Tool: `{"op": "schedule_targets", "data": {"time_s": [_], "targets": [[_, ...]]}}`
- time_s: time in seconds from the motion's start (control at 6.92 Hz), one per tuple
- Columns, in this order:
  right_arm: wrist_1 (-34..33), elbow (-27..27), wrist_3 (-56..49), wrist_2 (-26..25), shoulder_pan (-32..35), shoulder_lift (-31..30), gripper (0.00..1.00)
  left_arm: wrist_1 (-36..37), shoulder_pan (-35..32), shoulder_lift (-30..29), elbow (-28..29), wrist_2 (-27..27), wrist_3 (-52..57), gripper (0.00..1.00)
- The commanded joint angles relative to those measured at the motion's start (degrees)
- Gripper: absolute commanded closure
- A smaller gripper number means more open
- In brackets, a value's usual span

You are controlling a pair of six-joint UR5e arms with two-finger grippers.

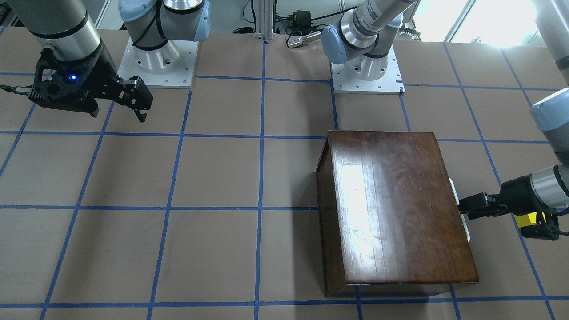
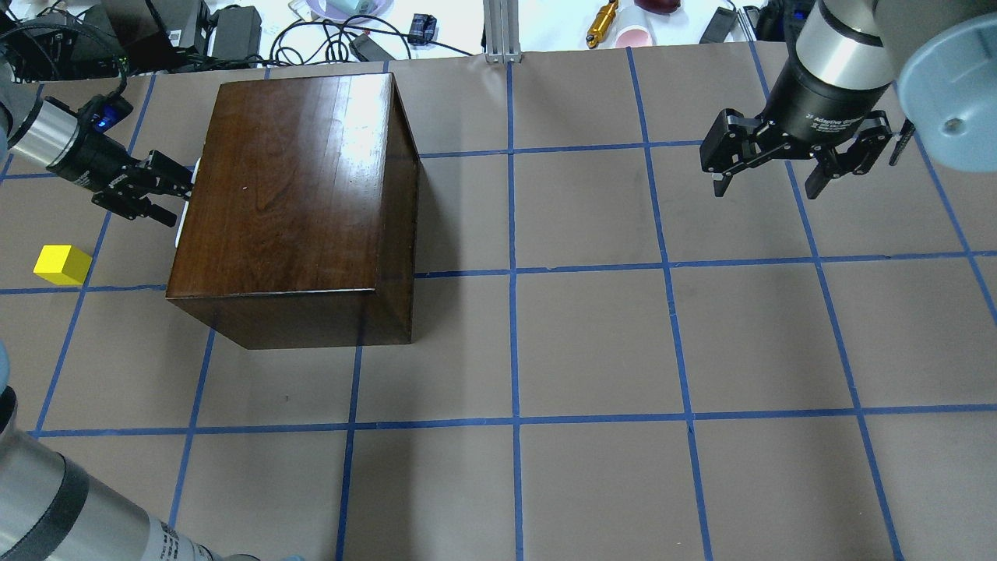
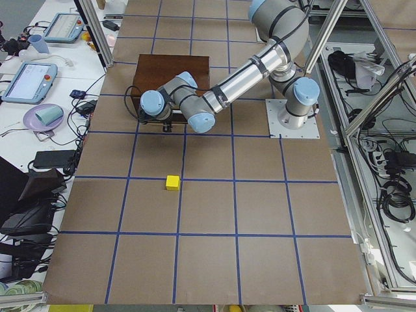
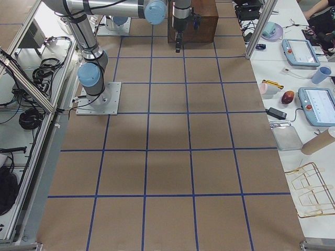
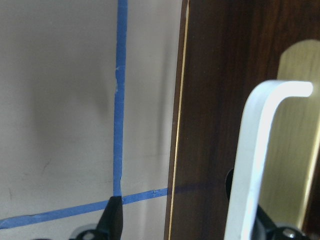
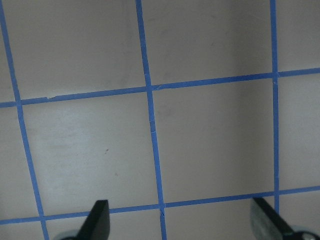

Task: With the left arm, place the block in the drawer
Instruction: 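Grasp the white drawer handle with the left gripper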

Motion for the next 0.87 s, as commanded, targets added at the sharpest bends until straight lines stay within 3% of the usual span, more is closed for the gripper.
{"op": "schedule_targets", "data": {"time_s": [0.0,0.72], "targets": [[0.00,-0.01,0.00,0.00,0.00,0.00,0.00,0.89,0.36,-0.01,0.15,0.19,0.07,0.17],[0.00,-0.01,0.00,0.00,0.00,0.00,0.00,0.98,1.33,-0.01,0.59,2.37,1.46,0.17]]}}
